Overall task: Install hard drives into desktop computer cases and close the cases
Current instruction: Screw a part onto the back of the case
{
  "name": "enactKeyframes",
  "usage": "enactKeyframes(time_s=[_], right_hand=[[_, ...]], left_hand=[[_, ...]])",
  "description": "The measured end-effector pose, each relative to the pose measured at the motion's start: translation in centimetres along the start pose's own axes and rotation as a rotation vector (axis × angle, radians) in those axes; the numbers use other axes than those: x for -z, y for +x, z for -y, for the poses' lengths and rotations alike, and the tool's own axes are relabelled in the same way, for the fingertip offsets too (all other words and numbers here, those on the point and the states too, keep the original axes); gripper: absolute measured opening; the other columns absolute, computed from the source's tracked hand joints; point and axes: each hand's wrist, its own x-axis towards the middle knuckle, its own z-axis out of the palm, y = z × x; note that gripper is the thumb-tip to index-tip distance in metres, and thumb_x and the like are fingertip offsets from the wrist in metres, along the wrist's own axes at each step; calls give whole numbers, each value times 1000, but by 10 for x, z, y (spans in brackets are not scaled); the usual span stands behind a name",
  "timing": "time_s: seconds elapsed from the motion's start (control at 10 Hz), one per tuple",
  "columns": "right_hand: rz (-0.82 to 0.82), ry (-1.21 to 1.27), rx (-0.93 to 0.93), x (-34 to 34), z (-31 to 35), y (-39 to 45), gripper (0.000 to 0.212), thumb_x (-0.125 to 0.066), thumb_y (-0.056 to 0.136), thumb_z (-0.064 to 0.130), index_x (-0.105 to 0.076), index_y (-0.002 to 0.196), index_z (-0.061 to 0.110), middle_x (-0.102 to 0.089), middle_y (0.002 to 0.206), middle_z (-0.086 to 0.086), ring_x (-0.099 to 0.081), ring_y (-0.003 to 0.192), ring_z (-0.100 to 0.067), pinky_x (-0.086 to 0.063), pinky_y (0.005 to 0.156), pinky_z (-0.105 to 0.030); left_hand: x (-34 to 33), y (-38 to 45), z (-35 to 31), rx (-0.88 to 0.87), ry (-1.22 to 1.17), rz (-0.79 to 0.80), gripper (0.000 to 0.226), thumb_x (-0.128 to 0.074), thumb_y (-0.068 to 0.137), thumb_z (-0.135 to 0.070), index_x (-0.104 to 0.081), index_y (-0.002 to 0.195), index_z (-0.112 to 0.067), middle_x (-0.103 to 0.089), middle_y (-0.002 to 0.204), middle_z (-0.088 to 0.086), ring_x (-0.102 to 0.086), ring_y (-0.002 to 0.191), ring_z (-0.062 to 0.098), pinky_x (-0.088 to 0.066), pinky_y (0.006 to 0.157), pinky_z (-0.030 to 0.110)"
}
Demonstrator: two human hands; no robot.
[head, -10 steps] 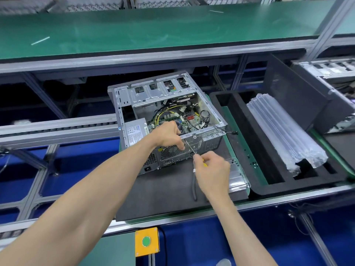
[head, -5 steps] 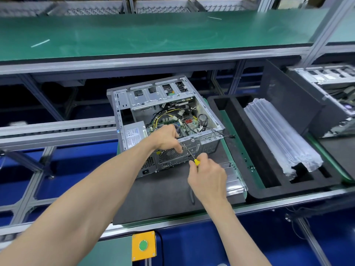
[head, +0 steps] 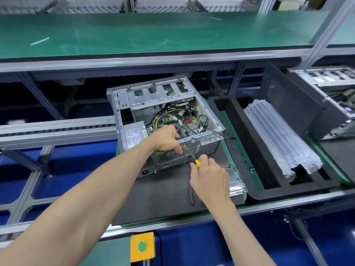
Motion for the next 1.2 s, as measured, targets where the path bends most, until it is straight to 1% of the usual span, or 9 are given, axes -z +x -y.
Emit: enactKeyframes(time_s=[0.1,0.2,0.3,0.5,0.6,0.8,1.0,1.1,1.2], right_hand=[[71,30,23,-4,6,-2,23,-69,93,24,-61,81,5,-60,63,-12,-57,53,-34,-42,48,-37],[328,951,-757,-2,6,9,29,-65,96,22,-65,74,3,-54,57,-9,-41,47,-22,-32,44,-29],[474,1526,-1142,2,2,13,28,-61,99,20,-62,81,-1,-47,58,-8,-24,34,-8,-16,31,-19],[-10,-38,53,-1,-1,0,23,-74,88,25,-61,80,7,-57,61,-8,-56,49,-31,-41,44,-35],[38,-51,104,-2,2,1,23,-74,88,23,-62,77,6,-59,60,-10,-58,48,-33,-39,43,-33],[448,1490,-1127,3,-5,19,31,-57,101,19,-64,79,-1,-50,61,-12,-25,34,-9,-17,31,-20],[1,3,58,0,-5,5,21,-73,88,25,-62,80,9,-59,58,-8,-57,47,-31,-44,44,-35],[72,30,65,-2,0,4,23,-74,87,20,-62,75,5,-58,57,-13,-57,49,-35,-42,46,-35],[377,1008,-777,1,-1,18,29,-65,95,20,-64,71,3,-54,56,-10,-40,42,-23,-30,40,-25]], left_hand=[[-1,2,1,1,20,-11,72,-90,61,-24,-21,42,-19,-13,41,-8,-31,41,13,-16,42,26],[-1,2,2,3,22,-9,71,-91,61,-25,-22,44,-18,-15,40,-8,-41,38,4,-14,40,27],[-1,1,2,2,24,-8,72,-90,60,-25,-22,39,-16,-16,40,-8,-49,52,12,-18,37,26],[0,-2,-2,-8,11,-30,70,-89,60,-23,-21,47,-19,-16,46,-6,-19,35,12,-14,49,28],[0,-1,-1,-9,8,-33,70,-89,61,-22,-21,46,-19,-15,39,-10,-25,38,13,-16,52,29],[0,-1,-1,6,9,-32,69,-90,62,-23,-22,48,-17,-23,32,-8,-30,44,18,-17,49,27],[1,-2,-4,9,15,-30,70,-90,62,-24,-22,47,-19,-20,46,-6,-21,37,12,-13,44,27],[2,-2,-4,5,3,-22,69,-90,62,-23,-22,48,-19,-19,43,-8,-19,34,10,-13,46,27],[1,-1,-3,11,-9,-19,69,-89,63,-23,-22,50,-18,-21,36,-10,-18,35,11,-17,51,28]])
